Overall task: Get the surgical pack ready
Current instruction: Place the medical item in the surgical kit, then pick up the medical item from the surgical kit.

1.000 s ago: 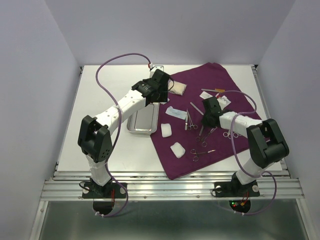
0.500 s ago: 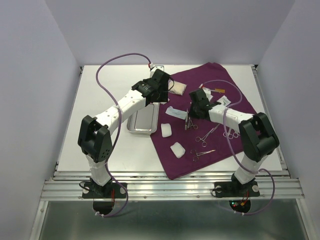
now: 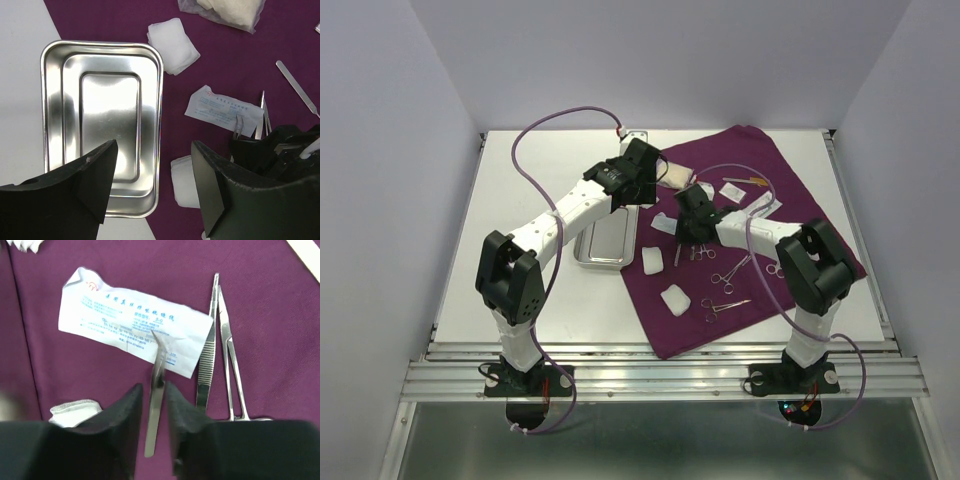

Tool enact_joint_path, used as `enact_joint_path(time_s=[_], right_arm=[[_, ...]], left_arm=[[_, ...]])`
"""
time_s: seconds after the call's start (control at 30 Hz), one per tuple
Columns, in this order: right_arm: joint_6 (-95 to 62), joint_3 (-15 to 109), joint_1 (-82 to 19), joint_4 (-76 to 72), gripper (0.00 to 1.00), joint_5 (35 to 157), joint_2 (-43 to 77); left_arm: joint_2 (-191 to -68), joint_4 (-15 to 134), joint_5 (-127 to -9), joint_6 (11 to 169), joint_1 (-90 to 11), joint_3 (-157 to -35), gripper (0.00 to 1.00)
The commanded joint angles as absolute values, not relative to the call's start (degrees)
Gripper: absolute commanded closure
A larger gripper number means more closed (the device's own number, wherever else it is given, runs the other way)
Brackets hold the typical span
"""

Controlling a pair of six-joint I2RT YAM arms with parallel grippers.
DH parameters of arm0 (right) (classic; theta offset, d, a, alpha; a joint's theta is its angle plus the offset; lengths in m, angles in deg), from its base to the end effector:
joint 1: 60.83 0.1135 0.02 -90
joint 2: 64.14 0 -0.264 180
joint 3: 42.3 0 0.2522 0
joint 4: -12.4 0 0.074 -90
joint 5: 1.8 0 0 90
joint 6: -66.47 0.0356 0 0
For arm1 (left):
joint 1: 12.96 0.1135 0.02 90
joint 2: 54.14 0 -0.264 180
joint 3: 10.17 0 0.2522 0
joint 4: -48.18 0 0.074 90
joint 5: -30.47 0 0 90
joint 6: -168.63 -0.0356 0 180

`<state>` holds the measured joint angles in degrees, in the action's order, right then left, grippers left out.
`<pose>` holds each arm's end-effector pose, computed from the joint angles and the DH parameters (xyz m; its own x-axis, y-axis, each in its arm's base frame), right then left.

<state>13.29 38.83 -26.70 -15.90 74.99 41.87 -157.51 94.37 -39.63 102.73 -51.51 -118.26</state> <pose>0.3247 0.2102 0.1742 -0.7899 0.1695 -0.5894 0.0506 0.9758 0.2127 0.3305 -0.2479 0.3199 -0.6306 0.0116 -0.7760 0.1414 0.9849 -0.1002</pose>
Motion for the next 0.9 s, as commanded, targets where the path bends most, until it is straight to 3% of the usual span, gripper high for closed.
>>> enact_joint_path(time_s=[0.0,0.03,0.3,0.53,0.87], right_arm=[[12.42,41.68,-26.55,-15.33,0.61,72.48,41.06],[12.07,42.03,-26.55,-15.94,0.55,70.30,40.54],[9.78,37.39,-34.01,-17.00,0.39,67.73,32.19],[7.24,31.32,-45.08,-18.40,0.10,68.52,25.25],[6.53,28.68,-51.51,-19.37,0.09,71.33,20.23]], left_arm=[[-156.44,94.20,-39.40,103.85,-51.81,-117.63,0.29],[-156.44,94.20,-39.75,104.12,-51.98,-117.36,0.29],[-157.67,93.84,-40.11,107.28,-54.96,-114.37,0.32],[-163.90,93.50,-42.11,110.71,-60.67,-115.69,0.35],[-175.15,94.72,-44.94,110.98,-63.59,-124.74,0.44]])
